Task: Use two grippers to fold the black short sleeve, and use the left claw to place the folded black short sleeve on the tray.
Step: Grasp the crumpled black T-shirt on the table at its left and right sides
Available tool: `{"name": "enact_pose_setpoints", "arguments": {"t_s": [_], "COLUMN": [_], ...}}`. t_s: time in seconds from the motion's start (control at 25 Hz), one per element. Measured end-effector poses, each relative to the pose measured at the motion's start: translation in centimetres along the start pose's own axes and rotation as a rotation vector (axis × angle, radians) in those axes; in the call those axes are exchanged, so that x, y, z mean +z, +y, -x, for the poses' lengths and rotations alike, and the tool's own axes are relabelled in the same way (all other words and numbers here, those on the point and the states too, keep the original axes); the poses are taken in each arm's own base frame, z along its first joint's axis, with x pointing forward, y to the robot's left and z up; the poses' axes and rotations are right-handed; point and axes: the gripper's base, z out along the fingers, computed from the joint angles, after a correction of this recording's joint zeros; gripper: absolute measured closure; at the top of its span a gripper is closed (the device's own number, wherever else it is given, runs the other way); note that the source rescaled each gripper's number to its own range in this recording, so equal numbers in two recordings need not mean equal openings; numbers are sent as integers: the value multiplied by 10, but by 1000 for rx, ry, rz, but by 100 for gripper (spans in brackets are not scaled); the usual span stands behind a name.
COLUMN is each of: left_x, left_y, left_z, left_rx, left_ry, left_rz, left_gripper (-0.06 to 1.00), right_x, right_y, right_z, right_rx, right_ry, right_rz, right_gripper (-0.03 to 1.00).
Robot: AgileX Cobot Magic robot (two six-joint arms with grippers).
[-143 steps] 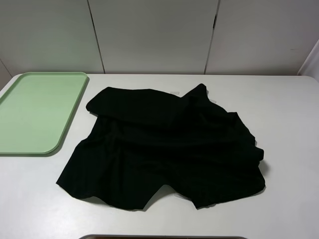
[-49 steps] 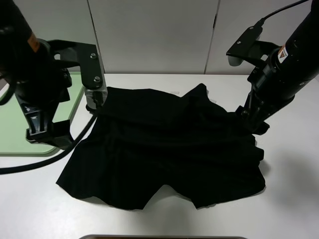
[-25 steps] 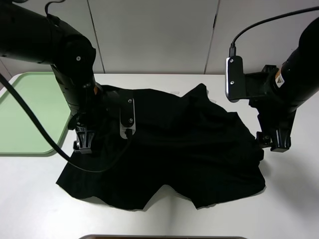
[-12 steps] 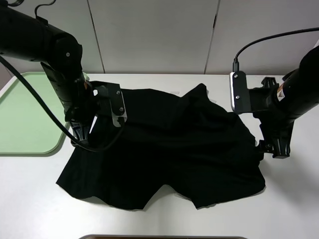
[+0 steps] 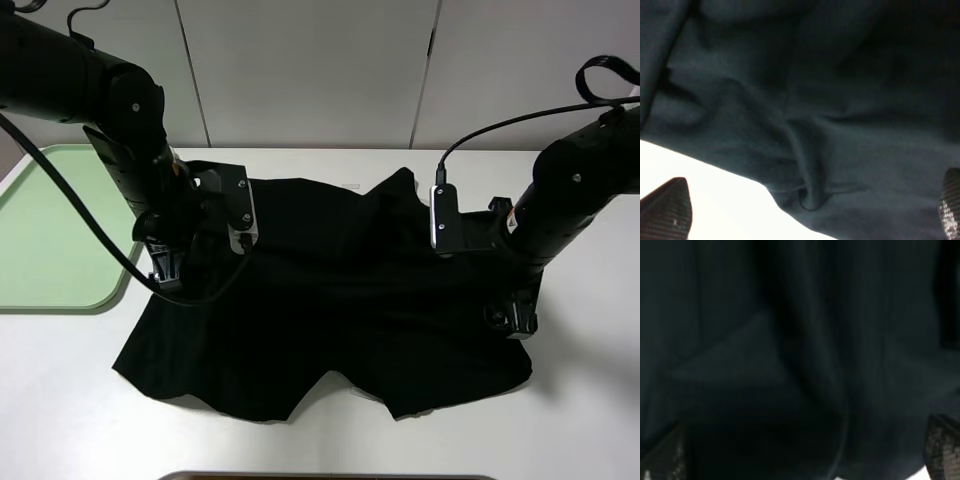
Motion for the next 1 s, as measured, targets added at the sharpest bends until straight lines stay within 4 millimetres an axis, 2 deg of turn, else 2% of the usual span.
{"name": "enact_pose_setpoints", "arguments": {"t_s": [0.2,0.4,0.64,0.68,0.88,1.0], "left_x": [4,23,37,38,43,47], "left_y": [1,-1,-2,-1,1,1], "left_z": [3,3,3,4,6,7], "left_rx": [13,34,54,56,60,71], "left_ry": [-24,13,30,27,7,-1], "left_rz": [4,-39,-61,-59,-41,-34], "left_gripper": [-3,-3,-3,-3,-3,-3], "right_x": [11,23,26,26,26,26], "right_y": [-4,1,3,3,3,3], "right_z": [5,6,7,7,7,7], "right_rx": [36,49,49,49,52,52], "right_ry": [-8,-7,-11,-11,-13,-13], "right_rz": [30,87,104,104,104,104], "right_gripper": [-3,-3,-3,-1,25,31]}}
